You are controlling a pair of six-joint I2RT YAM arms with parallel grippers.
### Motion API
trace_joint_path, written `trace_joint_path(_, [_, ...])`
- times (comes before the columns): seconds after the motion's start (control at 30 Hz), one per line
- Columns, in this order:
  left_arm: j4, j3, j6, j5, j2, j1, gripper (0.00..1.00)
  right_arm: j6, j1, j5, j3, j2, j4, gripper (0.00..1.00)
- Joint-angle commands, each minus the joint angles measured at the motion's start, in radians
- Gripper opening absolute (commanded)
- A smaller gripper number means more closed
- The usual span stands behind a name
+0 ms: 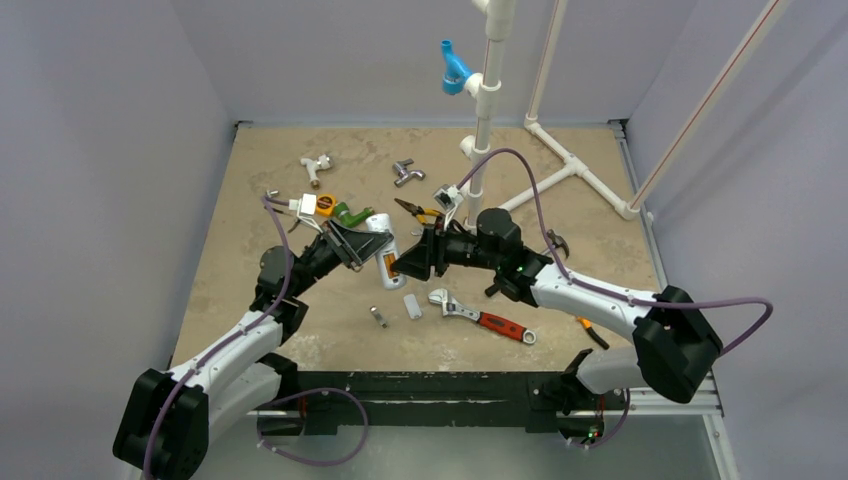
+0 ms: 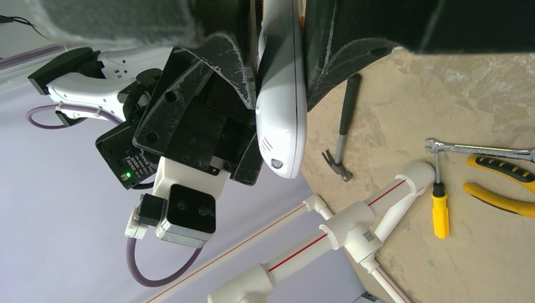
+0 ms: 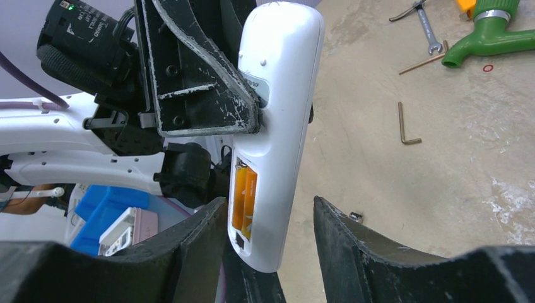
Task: Load the batteries into the remote control
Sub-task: Adjust the battery in the remote control.
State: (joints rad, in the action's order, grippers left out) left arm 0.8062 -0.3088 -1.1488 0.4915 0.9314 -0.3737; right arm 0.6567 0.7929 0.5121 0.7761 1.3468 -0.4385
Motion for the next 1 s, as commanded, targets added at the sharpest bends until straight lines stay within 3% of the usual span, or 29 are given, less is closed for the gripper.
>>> trace_joint_path(0.0, [0.077,-0.020,0.000,0.001,-0.020,-0.004,0.00,0.026,0.000,-0.031,-0.020,-0.030,-0.093,0.49])
trace_joint_path(0.4, [0.076,-0.016,-0.001,0.001,-0.030,-0.003,0.00,0.016,0.001,-0.045,0.010,0.002,-0.041,0.23])
trace_joint_path(0.6, [0.068,-0.017,0.000,-0.001,-0.030,-0.004,0.00,-0.032,0.002,-0.114,0.039,0.009,0.071,0.18])
trace_joint_path(0.8, [0.050,-0.019,0.005,-0.002,-0.030,-0.003,0.00,-0.060,0.002,-0.155,0.045,0.000,0.125,0.18])
trace_joint_path(0.97, [0.001,-0.020,0.020,-0.024,-0.031,-0.003,0.00,-0.125,0.002,-0.148,0.023,-0.064,0.105,0.39])
